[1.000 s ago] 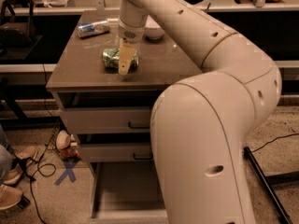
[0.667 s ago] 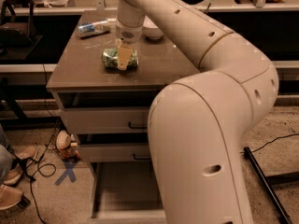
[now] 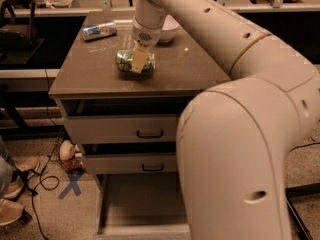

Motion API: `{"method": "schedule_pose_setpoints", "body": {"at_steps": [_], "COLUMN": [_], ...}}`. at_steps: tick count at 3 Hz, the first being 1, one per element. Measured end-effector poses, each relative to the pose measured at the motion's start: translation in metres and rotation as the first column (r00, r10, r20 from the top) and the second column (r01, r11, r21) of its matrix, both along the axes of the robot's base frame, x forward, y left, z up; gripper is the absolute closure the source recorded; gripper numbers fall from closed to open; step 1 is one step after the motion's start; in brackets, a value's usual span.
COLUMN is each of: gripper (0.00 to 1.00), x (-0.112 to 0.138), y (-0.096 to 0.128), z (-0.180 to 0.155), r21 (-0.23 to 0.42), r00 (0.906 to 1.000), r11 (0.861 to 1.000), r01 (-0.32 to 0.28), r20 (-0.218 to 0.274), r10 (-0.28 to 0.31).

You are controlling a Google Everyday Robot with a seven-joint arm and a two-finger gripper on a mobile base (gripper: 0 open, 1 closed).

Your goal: Place green can into bottom drawer

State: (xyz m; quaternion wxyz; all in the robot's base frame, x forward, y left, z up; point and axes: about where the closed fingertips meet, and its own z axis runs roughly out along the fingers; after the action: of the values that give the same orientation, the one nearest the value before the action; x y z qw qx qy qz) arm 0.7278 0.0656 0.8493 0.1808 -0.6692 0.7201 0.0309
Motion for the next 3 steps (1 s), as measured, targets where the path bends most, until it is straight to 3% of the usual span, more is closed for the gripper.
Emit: {"method": "schedule_pose_setpoints", "body": {"at_steps": [1,2,3], "gripper": [1.0,1.0,1.0], "x": [-0.024,-0.062,-0.118], "y": [-0.053,-0.112,-0.177], "z": [0.011,0.011,-0.012], "r21": [0.023,0.036,0.035], "r00": [0.9908,0.9525,0.8643], "r11": [0.991,0.954,0.875], "r01": [0.133,0.297,0.482], "r20": [-0.025,-0.081,-0.183], "r10": [-0.133,-0.293,-0.469]}}
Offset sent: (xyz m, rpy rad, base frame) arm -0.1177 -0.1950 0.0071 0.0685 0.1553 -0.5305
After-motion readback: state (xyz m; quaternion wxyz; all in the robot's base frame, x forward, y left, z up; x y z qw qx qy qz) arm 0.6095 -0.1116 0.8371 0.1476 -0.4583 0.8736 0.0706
